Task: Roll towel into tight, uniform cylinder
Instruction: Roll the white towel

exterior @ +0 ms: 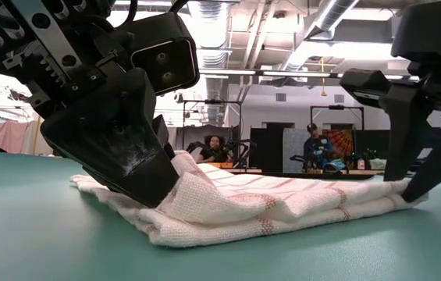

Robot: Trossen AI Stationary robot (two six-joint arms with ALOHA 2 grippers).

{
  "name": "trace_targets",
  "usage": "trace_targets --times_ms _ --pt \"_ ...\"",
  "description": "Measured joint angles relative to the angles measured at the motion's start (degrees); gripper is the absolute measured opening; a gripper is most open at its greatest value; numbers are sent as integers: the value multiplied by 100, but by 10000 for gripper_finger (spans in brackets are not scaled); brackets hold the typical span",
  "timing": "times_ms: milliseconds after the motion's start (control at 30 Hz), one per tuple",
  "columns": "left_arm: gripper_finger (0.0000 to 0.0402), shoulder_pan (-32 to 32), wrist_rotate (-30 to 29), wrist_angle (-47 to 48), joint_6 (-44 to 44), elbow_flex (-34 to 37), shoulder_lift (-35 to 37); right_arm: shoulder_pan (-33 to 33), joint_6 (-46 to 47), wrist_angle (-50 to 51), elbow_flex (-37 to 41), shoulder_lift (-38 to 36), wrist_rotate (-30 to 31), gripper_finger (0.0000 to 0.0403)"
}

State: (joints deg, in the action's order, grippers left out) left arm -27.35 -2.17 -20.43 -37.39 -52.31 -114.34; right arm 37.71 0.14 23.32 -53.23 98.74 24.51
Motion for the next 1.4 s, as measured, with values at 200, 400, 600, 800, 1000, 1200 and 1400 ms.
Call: trace_targets --times_ms 200,400,600,800,1000,1200,1400 --pt "0 0 2 0 13 0 0 -63 400 147 0 0 -4 38" --pt "0 0 2 0 17 0 0 -38 1189 409 -4 0 -44 14" --pt "0 2 23 0 66 0 0 62 1605 445 -4 0 -42 15" --pt "0 4 24 0 72 0 0 42 2449 623 -7 0 19 29" --pt "0 9 16 -2 70 0 0 -27 2858 814 -11 -2 20 43" --pt "0 9 13 -2 72 0 0 17 2917 831 -9 -20 0 65" --pt "0 7 1 -4 93 0 0 48 2993 814 -6 -20 2 99"
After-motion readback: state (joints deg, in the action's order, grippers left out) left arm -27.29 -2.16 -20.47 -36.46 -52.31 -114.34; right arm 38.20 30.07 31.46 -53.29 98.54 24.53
